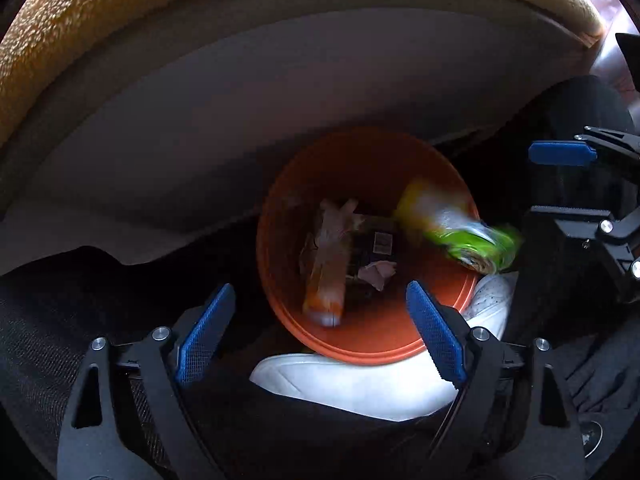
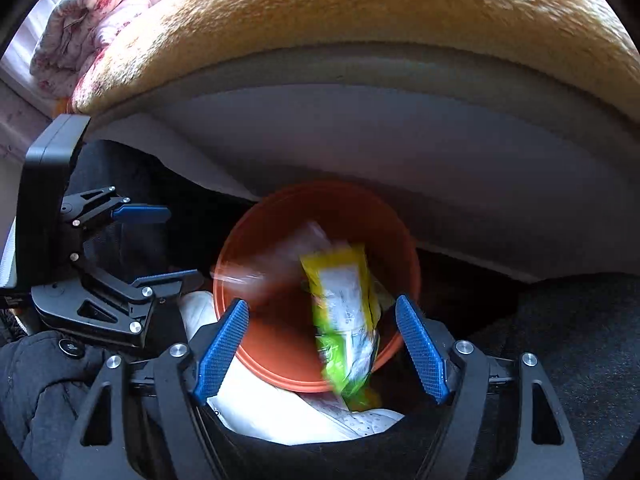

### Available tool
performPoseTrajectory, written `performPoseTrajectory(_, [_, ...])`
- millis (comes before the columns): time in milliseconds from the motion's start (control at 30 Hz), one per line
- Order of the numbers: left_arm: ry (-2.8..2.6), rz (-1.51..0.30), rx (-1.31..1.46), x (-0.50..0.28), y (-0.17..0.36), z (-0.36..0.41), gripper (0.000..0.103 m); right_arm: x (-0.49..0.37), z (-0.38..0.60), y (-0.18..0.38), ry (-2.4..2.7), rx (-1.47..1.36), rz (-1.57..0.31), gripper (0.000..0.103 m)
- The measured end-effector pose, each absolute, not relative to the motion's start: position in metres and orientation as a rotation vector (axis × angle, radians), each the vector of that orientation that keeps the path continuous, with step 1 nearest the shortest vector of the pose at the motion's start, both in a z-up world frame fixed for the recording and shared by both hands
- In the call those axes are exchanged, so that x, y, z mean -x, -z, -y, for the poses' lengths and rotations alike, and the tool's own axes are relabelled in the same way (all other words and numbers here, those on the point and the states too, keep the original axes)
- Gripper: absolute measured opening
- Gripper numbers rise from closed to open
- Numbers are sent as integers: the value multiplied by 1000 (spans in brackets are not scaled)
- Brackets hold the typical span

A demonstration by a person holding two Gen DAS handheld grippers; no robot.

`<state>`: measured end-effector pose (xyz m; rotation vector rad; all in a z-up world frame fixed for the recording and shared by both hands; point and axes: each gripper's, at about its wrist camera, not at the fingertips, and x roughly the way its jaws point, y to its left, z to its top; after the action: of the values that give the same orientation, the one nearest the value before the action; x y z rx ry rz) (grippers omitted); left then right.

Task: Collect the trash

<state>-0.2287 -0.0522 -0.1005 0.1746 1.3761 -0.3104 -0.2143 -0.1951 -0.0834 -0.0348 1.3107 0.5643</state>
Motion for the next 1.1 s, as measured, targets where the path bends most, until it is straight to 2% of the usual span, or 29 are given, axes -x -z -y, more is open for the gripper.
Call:
performPoseTrajectory(400, [318,-1356,-182,232,97,48,85,219,213,56,-568,30,-1242,75])
performPoseTrajectory(600, [351,-1270,-149,239,75,43,85,228,218,28,-590,40,-1163,77])
performPoseTrajectory(800, [391,-1095,-123,248,20,32,85,232,226,-13,-609,41,-1010,80])
performPoseTrajectory(867, [389,-1011,-132,250,-5,30,85,225,232,-32,-601,33,-945,88])
performPoseTrajectory(1000, [338,-837,-158,238,-45,30,92,197,249,-65,-542,24,-827,88])
performPoseTrajectory(1100, [301,-770,-144,215,-60,33,92,165,262,-84,-491,10,-773,88])
